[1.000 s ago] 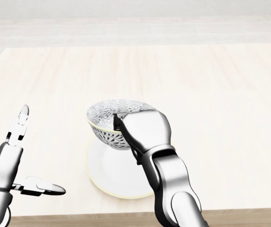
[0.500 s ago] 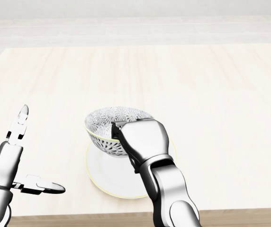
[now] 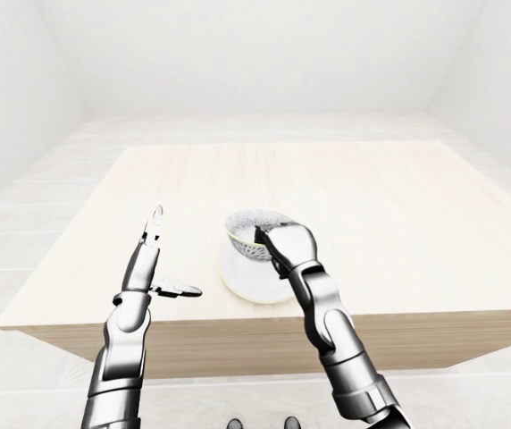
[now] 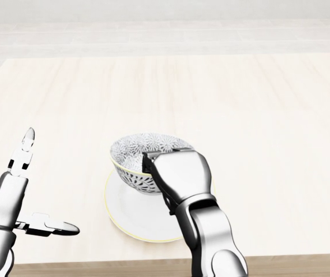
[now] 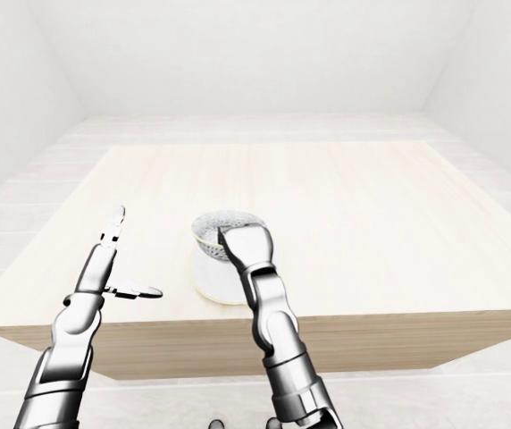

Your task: Put the bowl on the plate.

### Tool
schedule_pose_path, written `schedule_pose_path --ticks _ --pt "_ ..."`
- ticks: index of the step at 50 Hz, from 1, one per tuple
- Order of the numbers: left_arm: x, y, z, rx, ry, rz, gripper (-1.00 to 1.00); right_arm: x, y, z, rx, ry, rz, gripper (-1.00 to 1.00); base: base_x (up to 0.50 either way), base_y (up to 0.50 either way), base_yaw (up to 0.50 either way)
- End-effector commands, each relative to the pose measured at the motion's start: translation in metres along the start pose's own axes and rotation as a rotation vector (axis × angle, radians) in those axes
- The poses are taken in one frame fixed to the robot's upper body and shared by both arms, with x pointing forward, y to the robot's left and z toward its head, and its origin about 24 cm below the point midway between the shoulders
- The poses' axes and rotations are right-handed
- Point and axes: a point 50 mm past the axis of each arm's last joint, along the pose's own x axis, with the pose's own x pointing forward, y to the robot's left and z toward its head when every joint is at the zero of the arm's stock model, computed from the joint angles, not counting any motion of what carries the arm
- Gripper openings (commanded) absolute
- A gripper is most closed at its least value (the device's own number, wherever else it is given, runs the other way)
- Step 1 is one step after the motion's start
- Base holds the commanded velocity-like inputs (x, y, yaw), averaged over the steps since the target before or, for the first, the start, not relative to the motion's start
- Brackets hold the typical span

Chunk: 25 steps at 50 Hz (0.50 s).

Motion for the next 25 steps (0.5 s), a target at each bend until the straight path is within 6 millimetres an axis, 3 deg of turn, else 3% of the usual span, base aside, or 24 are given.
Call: schedule_pose_path --ticks 1,6,25 --pt "0.0006 0.0011 0.0008 -0.002 -0.004 0.003 1.00 -0.0001 -0.0018 -0.0040 -0.007 0.012 -0.031 -0.46 0.00 0.00 0.00" --pt "0.0002 -0.0033 -0.0059 -0.001 0.026 -0.001 1.00 0.0000 0.0015 -0.0069 0.000 0.019 -0.029 -0.46 0.00 0.00 0.00" --pt "0.0013 0.0000 0.0000 -0.001 0.000 0.002 1.00 -0.0064 0.0065 -0.0096 -0.001 0.026 -0.020 -0.48 0.00 0.00 0.00"
